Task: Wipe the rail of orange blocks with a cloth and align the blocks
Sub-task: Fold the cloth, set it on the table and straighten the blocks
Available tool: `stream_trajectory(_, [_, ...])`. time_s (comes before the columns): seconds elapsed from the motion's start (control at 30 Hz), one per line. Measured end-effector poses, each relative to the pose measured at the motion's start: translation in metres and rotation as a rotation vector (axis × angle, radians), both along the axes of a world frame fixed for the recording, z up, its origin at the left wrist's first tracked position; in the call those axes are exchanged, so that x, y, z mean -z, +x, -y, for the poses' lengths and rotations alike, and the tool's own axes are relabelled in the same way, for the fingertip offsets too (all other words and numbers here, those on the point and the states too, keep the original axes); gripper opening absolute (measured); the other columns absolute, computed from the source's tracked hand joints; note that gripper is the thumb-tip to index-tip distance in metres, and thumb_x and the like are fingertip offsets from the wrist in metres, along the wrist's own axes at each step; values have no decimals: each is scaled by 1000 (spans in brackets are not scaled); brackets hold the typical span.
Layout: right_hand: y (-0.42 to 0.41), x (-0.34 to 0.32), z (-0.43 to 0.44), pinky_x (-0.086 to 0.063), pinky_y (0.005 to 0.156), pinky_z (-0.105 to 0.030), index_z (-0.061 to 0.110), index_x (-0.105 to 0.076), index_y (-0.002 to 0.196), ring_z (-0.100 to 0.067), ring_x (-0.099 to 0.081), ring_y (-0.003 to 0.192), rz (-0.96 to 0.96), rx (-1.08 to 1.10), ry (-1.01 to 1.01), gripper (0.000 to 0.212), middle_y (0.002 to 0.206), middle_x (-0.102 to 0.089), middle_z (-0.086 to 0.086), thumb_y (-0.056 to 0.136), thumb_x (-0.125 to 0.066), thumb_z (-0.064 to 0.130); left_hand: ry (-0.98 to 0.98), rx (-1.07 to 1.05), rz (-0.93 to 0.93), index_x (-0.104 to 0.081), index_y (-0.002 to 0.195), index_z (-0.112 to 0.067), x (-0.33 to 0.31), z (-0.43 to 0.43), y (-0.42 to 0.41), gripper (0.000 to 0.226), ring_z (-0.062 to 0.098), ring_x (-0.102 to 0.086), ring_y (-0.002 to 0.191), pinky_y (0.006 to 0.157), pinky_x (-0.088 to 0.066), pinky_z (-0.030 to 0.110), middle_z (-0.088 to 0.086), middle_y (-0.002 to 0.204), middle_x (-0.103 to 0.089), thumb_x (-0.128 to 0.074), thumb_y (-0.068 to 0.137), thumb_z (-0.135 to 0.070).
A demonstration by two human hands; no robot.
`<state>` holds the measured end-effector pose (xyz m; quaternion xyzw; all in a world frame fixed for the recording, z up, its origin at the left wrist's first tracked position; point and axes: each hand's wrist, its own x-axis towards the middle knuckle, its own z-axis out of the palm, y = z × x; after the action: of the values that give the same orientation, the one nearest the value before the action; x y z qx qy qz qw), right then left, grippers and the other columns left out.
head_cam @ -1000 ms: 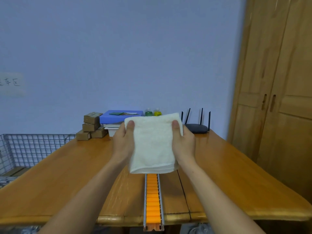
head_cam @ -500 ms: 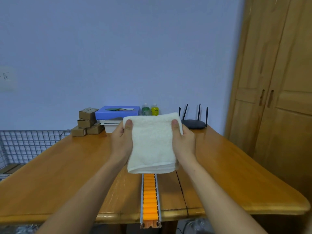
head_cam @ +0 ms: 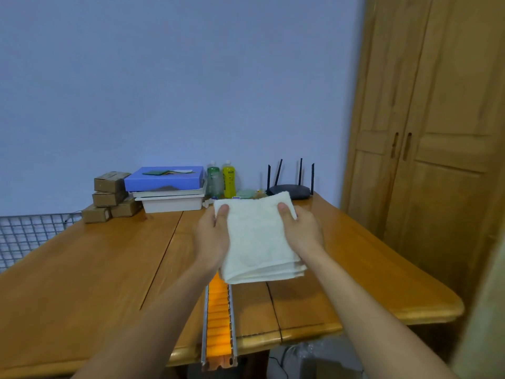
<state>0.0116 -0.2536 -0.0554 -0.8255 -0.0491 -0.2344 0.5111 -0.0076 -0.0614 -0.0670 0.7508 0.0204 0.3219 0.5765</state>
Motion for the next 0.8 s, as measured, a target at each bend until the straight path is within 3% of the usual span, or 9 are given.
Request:
stream_trajectory(0.1, [15,21,20,-50,67,-33,23,-70,93,-18,-64,79,-101,76,-66,52,84,-70,4,99,-38,65,265,-59,-51,-58,96,-19,15,18,18,34,25,-64,86,74,-55,49,2,84,-66,-41,105,-47])
stream_trajectory(0.2, [26,48,37,-54,78,-41,17,-68,98,-27,-63,88,-217,154,-123,63,94,-69,-3,95,-36,72,472,-48,-172,-51,96,-14,28,36,32,33,29,-57,79,59,-44,43,4,78,-57,-38,108,-41])
stream_trajectory(0.3, [29,67,49,-52,84,-43,12,-67,106,-32,-62,96,-300,212,-178,65,103,-67,-9,97,-37,68,642,-51,-266,-56,110,-9,45,49,46,37,34,-60,90,63,-38,38,13,92,-65,-35,109,-39])
stream_trajectory(0.43, [32,84,55,-53,84,-44,11,-67,106,-31,-62,92,-364,246,-312,64,102,-66,-10,99,-35,66,688,-18,-367,-58,119,-7,68,57,62,41,34,-63,101,69,-39,36,16,107,-69,-35,109,-40])
stream_trajectory(0.63, [44,87,46,-44,74,-35,13,-66,111,-29,-61,98,-331,300,-574,57,108,-67,-9,104,-32,59,682,-56,-503,-61,120,-7,77,64,76,41,29,-65,103,72,-44,34,13,110,-69,-38,109,-38])
stream_trajectory(0.8, [60,91,44,-41,71,-34,14,-65,113,-28,-62,100,-350,307,-650,55,110,-67,-9,104,-32,57,684,-56,-567,-63,119,-6,80,65,92,39,28,-66,102,73,-44,32,12,109,-69,-40,108,-37])
